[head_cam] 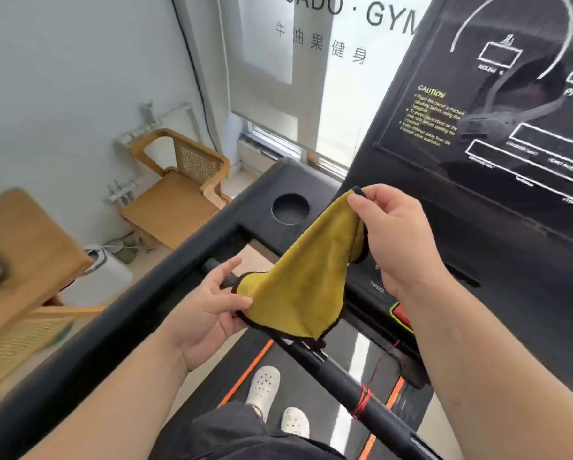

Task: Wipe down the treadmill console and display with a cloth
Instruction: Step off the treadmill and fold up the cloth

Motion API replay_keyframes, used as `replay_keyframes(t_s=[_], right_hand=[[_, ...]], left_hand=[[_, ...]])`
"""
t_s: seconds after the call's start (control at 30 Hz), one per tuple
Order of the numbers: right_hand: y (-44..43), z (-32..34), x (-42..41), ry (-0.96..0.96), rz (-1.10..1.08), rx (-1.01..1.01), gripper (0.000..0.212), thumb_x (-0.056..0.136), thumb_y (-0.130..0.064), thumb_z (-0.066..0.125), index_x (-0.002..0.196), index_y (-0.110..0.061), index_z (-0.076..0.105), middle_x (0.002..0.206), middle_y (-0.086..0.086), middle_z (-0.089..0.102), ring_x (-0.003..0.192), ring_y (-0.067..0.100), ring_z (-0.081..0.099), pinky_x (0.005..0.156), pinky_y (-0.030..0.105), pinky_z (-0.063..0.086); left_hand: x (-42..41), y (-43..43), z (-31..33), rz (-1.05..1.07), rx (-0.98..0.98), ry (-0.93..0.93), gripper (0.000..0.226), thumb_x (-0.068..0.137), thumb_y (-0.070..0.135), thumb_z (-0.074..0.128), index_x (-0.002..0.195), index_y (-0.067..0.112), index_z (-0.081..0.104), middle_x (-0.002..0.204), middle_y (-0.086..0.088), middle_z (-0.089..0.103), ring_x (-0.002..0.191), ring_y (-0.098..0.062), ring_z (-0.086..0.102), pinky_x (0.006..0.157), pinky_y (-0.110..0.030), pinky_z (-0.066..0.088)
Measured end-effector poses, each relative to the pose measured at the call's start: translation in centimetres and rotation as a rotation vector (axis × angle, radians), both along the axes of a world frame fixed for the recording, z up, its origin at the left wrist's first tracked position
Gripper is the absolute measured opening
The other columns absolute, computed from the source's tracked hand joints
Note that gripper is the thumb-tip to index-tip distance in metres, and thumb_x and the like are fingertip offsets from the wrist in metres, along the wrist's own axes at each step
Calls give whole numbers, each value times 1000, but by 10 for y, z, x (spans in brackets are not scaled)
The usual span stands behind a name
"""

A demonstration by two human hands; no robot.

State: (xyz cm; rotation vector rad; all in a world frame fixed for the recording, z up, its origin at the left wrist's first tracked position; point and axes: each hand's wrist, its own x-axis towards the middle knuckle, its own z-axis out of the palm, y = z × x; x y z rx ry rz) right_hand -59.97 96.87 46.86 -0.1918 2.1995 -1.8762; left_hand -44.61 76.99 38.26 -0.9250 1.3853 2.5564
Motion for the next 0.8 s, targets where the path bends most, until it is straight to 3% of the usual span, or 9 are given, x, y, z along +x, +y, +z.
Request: replay_keyframes(t_s=[0.07,0.17,0.33,0.4,0.5,0.57,0.67,0.73,0.8], right_hand=[[-14,-4,5,-18,31,10,16,100,-20,64,86,-18,72,72,0,64,65,11,60,59,31,52],[-38,-7,15,-19,78,9,10,97,-14,67,92,-23,71,77,2,68,69,13,65,58,34,57],[-72,-13,32,90,242,86,30,97,-10,60,92,-34,76,78,-4,68,73,24,63,57,33,54],[-84,-17,42,132,293,132,34,99,-10,57,88,-34,79,87,-5,71,79,20,65,58,26,54],[-100,-26,63,172,365,211,35,100,-10,58,93,-38,78,95,-11,72,86,4,63,58,8,46],[-112,-33,80,168,400,223,37,100,-9,58,97,-41,77,94,-15,72,82,-5,63,62,5,45],[-133,-41,107,142,431,221,37,99,-2,57,111,-30,78,74,-19,66,61,-5,59,57,8,45],[-148,-44,128,149,454,224,38,97,-1,59,114,-29,78,72,-15,69,61,6,62,58,19,51],[-167,-46,153,175,478,245,39,95,-3,63,111,-37,77,86,-5,74,71,12,66,64,30,56]], left_hand=[[22,-5,5,84,-12,22,80,74,-17,61,142,26,50,132,-19,64,111,-36,70,86,-48,60],[53,-15,12,118,-161,-13,74,82,-25,56,135,28,57,123,-18,68,113,-36,68,89,-44,60],[93,-33,4,225,-461,-281,42,89,-4,69,116,28,65,109,-10,76,99,-28,74,87,-47,61],[106,-41,-3,320,-484,-362,27,93,7,68,111,28,66,106,-12,75,97,-30,74,86,-50,61],[123,-56,-9,521,-344,-358,15,102,12,56,112,19,65,110,-16,71,99,-33,72,86,-52,61],[140,-68,-6,585,-236,-288,17,103,12,53,115,15,65,112,-16,70,102,-32,71,85,-49,60],[178,-86,6,489,-211,-161,30,95,2,63,121,16,64,122,-13,67,111,-30,67,88,-46,59],[211,-98,11,319,-367,-175,48,85,-6,72,120,27,66,127,-7,61,112,-28,64,88,-44,60],[244,-113,15,173,-606,-263,56,77,-4,79,112,39,68,125,5,57,110,-20,61,85,-39,60]])
